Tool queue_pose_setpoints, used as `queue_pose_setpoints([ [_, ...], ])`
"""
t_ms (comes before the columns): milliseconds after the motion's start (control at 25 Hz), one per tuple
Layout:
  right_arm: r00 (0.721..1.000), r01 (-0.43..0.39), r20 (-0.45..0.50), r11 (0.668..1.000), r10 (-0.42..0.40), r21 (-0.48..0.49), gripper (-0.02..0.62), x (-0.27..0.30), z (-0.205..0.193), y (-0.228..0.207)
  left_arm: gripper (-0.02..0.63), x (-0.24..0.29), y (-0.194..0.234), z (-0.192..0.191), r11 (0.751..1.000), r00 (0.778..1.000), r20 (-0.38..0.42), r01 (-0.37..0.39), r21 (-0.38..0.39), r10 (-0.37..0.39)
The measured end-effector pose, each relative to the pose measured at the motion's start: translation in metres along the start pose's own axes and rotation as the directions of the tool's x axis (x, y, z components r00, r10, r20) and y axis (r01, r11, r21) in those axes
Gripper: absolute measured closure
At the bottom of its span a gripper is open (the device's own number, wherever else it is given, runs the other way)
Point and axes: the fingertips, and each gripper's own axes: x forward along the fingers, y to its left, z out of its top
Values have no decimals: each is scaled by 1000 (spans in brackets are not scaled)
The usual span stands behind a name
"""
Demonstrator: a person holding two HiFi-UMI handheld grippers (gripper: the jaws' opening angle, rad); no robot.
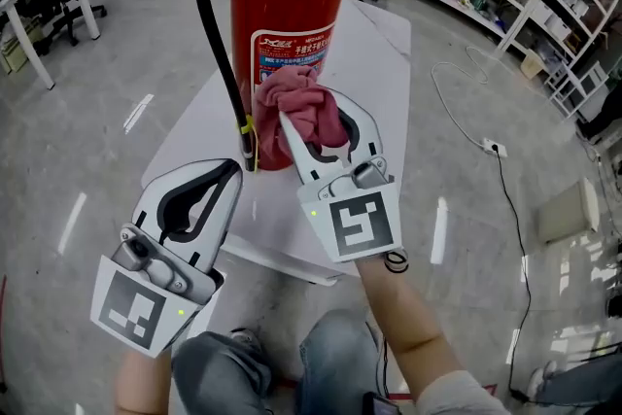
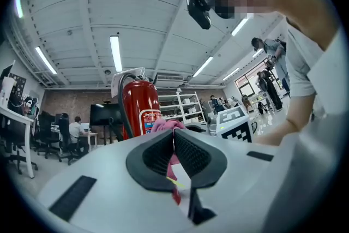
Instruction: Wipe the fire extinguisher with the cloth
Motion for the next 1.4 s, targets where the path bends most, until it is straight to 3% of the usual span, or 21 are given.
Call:
queue_pose_setpoints([
  [160, 1000, 16, -4, 991, -16, 137, 449, 5, 19, -10, 592, 16, 22, 11, 999, 999, -34, 35, -7, -36],
  [360, 999, -21, -31, 984, 26, 176, 449, 9, 46, -17, 592, 36, 30, 46, 997, 996, -61, 73, 10, -72],
  [640, 997, -38, -55, 969, 53, 245, 449, -2, 110, -40, 592, 38, 33, 99, 993, 991, -97, 79, -82, -87],
  [1040, 989, -80, -81, 906, 124, 415, 449, -33, 253, -76, 592, 31, 25, 254, 982, 991, -118, 34, -184, -57],
  [1400, 980, -155, -43, 877, 195, 454, 448, -94, 383, -103, 592, 6, -7, 390, 981, 996, -92, -26, -190, 8],
])
